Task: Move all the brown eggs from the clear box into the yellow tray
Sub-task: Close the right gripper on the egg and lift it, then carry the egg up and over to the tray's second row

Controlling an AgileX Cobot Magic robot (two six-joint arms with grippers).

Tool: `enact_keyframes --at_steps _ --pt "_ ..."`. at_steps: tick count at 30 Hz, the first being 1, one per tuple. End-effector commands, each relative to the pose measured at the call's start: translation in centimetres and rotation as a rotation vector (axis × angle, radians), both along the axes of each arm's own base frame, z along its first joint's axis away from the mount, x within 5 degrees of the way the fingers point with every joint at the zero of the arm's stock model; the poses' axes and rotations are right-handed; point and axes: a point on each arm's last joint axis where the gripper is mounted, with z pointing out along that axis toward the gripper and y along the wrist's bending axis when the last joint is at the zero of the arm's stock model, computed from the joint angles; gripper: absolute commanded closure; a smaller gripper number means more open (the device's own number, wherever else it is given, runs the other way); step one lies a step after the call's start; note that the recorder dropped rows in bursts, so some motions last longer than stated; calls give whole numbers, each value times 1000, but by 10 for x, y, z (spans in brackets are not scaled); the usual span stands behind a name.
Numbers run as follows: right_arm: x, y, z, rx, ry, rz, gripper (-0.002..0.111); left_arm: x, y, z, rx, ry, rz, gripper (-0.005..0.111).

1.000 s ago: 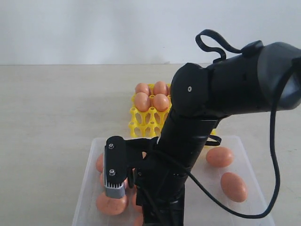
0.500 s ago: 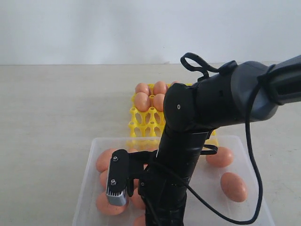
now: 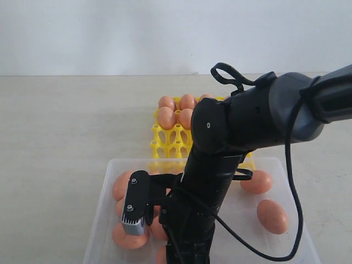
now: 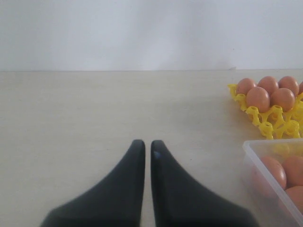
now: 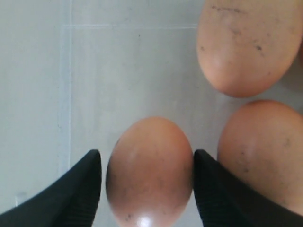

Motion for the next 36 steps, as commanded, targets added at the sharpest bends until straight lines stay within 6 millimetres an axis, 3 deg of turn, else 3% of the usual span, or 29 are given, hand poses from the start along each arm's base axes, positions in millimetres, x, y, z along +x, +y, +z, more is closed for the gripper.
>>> enact_keyframes --at_steps 1,4,9,24,30,36 --pt "2 0 1 -2 -21 -18 58 0 0 -1 1 0 -9 102" --pt "1 -1 1 -14 -13 -3 71 0 0 -1 1 0 -9 102" --pt "-3 -3 1 -31 32 4 108 0 0 -1 1 0 -9 102" --pt "-5 -3 7 -57 83 -143 109 0 0 -1 1 0 -9 102" --pt "1 -3 40 50 -73 -210 109 0 0 -1 1 0 -9 102" --pt "-3 -7 90 194 -209 -277 109 0 0 -1 1 0 -9 102"
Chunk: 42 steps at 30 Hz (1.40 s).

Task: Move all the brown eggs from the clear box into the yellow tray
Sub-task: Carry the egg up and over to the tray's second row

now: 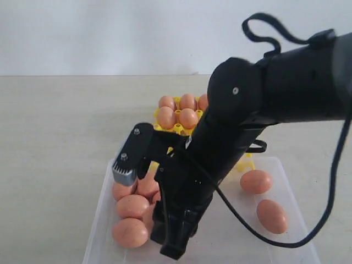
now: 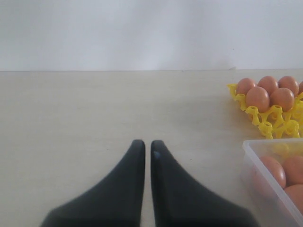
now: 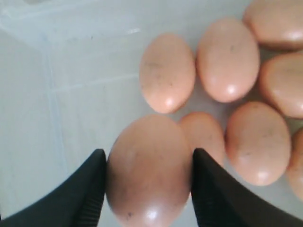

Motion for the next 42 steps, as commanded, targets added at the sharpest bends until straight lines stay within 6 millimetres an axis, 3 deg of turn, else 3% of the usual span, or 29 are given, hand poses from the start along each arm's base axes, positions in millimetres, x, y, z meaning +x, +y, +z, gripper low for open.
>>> enact_keyframes --at_steps 1,4,9,14,18,22,29,32,35,37,42 --pt "-3 -3 40 125 -122 -69 109 0 0 -1 1 0 -9 102" --pt "-1 -3 67 256 -227 -168 109 0 0 -1 1 0 -9 102" --pt "15 -6 108 560 -374 -500 109 0 0 -1 1 0 -9 102" --pt "38 -22 125 732 -515 -881 109 0 0 -1 1 0 -9 102" --pt "47 -37 135 756 -704 -1014 109 0 0 -1 1 0 -9 102" --pt "53 -61 151 778 -967 -1203 109 0 0 -1 1 0 -9 102" --pt "58 -139 176 733 -1488 -1598 109 0 0 -1 1 0 -9 102" --pt "67 -159 183 713 -1542 -1528 109 0 0 -1 1 0 -9 102" --pt "82 -164 186 728 -1455 -1260 109 0 0 -1 1 0 -9 102" --pt "88 -169 188 834 -1398 -1147 109 0 0 -1 1 0 -9 102" --pt "100 -218 183 1048 -1242 -1142 109 0 0 -1 1 0 -9 102"
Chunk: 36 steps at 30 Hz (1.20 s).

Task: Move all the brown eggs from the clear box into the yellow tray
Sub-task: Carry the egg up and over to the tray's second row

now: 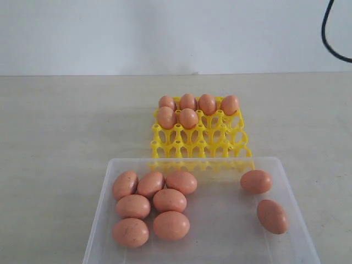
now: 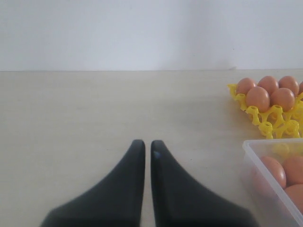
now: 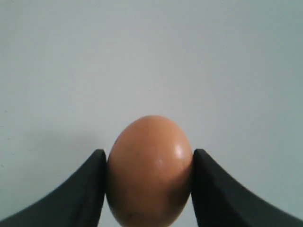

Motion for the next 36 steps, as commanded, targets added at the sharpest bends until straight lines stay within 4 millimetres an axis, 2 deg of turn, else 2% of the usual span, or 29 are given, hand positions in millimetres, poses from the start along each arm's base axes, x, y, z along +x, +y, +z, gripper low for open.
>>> enact_keyframes --at_steps 1,5,7,9,13,18,21,23,27,30,34,36 --pt "8 -40 -4 109 8 140 109 0 0 -1 1 0 -9 102" --pt "10 -72 -12 158 52 155 109 0 0 -1 1 0 -9 102" --pt "11 -78 -15 137 79 147 109 0 0 -1 1 0 -9 102" --pt "11 -75 -19 78 122 157 109 0 0 -1 1 0 -9 102" --pt "12 -50 -26 -102 198 290 109 0 0 -1 1 0 -9 102" --pt "3 5 -51 -406 398 597 109 0 0 -1 1 0 -9 102" --pt "-7 31 -63 -465 498 753 109 0 0 -1 1 0 -9 102" --pt "-10 39 -62 -428 504 806 109 0 0 -1 1 0 -9 102" --pt "-9 38 -62 -406 504 792 109 0 0 -1 1 0 -9 102" --pt "3 34 -66 -439 441 718 109 0 0 -1 1 0 -9 102" --pt "24 33 -90 -390 440 693 109 0 0 -1 1 0 -9 102" --pt "31 37 -104 -334 439 739 109 0 0 -1 1 0 -9 102"
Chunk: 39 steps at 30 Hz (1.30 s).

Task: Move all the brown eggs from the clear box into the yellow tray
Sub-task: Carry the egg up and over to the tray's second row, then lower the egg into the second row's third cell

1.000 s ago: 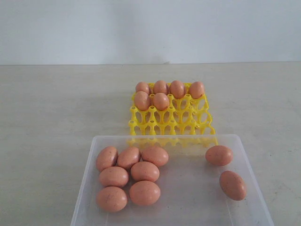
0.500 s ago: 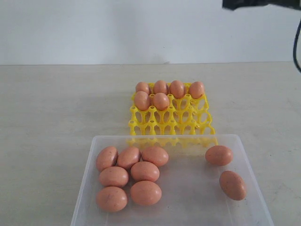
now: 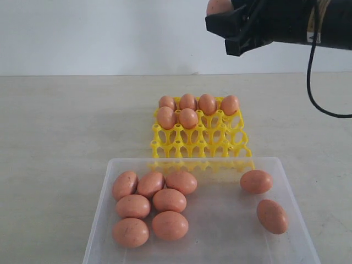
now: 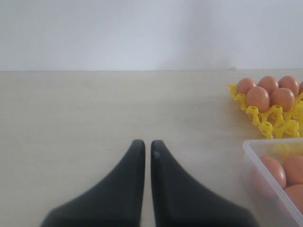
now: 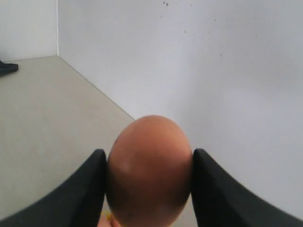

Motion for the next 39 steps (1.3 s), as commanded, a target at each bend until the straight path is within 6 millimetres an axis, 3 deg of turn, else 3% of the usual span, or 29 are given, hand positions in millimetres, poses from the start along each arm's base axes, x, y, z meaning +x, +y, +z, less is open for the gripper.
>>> enact_keyframes --at_steps 1,4,10,18,23,31,39 --pt "12 4 -19 96 22 32 109 0 0 -1 1 0 -9 102" --pt "21 6 -35 174 54 44 109 0 0 -1 1 0 -9 102" --pt "29 11 -77 131 147 105 109 0 0 -1 1 0 -9 102" --pt "24 16 -97 55 211 200 109 0 0 -1 1 0 -9 102" --pt "29 18 -135 103 319 221 109 0 0 -1 1 0 -9 102" --pt "29 9 -133 207 330 245 109 0 0 -1 1 0 -9 102" --pt "38 -15 -140 159 353 86 109 0 0 -1 1 0 -9 102"
